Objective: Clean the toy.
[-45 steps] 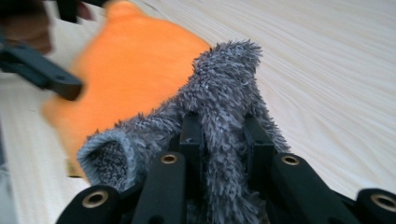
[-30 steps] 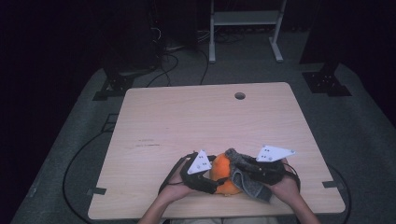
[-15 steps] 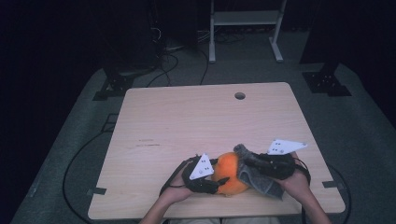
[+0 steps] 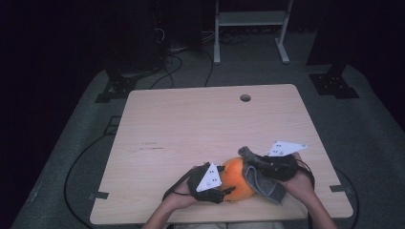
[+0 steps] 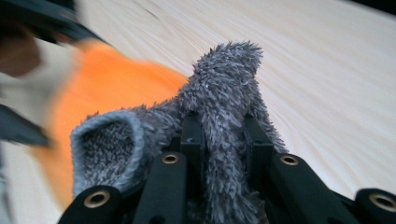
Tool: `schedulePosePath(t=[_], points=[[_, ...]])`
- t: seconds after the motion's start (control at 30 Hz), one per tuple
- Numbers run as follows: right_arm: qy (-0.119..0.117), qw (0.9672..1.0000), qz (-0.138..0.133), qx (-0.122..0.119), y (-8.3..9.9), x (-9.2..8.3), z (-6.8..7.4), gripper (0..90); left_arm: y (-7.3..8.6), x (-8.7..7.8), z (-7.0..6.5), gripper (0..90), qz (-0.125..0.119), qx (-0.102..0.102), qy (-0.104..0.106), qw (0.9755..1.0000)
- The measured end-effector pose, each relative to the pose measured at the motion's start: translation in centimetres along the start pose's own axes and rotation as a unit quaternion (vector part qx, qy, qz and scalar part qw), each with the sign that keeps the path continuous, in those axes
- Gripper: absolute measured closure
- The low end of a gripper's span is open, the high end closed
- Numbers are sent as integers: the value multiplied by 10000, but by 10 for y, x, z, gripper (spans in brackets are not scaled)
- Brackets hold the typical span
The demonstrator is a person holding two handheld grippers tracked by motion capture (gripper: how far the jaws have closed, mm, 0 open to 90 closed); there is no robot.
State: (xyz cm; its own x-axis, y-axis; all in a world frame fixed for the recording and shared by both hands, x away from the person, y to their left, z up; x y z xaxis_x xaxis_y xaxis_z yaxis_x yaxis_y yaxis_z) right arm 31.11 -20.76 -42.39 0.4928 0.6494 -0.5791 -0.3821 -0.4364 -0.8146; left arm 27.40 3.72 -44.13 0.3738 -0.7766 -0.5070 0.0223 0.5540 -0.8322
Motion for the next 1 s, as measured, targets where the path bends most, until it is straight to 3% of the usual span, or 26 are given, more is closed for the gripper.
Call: schedulePosePath(t=[0.03,0.1,0.17,0.23,0.3,0.4,0.5,0.53,0.57,0.63,0.77,0.8,0.83,0.87,0.9,0.97,1.0], points=[[73,9998,18,181,5,-3,-8,742,0,0,0,336,-1,29,11,10000],[36,9999,-61,103,2,-6,-3,743,0,1,0,336,-12,25,34,10000],[-120,9997,-199,-44,-5,-8,8,742,1,1,0,330,-68,-24,31,10000],[-377,9982,-321,-339,-15,-9,26,741,3,1,1,322,-100,-19,18,9999],[-384,9973,-248,-576,-20,-7,38,740,5,-1,3,321,-75,-85,20,9999],[-327,9972,-195,-649,-19,-3,39,739,8,-2,5,324,-65,-203,2,9998],[-47,9995,-78,-303,0,2,17,737,13,-2,12,327,-51,-488,-44,9988],[-47,9995,-78,-303,0,2,17,737,13,-2,12,329,-51,-488,-44,9988],[249,9996,26,-117,7,1,6,738,15,-2,16,330,-28,-595,-84,9982],[322,9995,9,-65,9,-3,4,739,18,-3,20,330,51,-665,-152,9977],[-208,9985,-373,-333,-2,-11,28,737,24,-2,26,330,54,-880,-222,9959],[-208,9985,-373,-333,-2,-11,28,737,24,-2,26,329,54,-880,-222,9959],[-326,9974,-325,-547,-5,-6,40,729,25,-1,28,328,62,-927,-272,9953],[-326,9974,-325,-547,-5,-6,40,729,25,-1,28,323,62,-927,-272,9953],[-200,9971,-201,-706,-4,2,46,730,25,-3,29,308,32,-951,-273,9951],[-141,9972,-187,-706,-4,5,44,731,23,-9,32,242,-201,-959,-354,9946],[-141,9972,-187,-706,-4,5,44,731,23,-9,32,209,-201,-959,-354,9946]])
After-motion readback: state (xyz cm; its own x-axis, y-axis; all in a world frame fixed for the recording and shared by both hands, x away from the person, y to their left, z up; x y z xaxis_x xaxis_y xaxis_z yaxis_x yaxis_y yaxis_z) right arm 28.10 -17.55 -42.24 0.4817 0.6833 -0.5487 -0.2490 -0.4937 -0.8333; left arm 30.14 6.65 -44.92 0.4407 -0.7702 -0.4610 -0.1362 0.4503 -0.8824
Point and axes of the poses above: each handheld gripper's, and its own axes: x roughly forward along the jaws, y roughly out of its underside, z roughly to its left, the point moved 2 cm from there along x, roughly forward along the jaws, and after that the axes turned 1 degree about z, right-handed, at the moved point
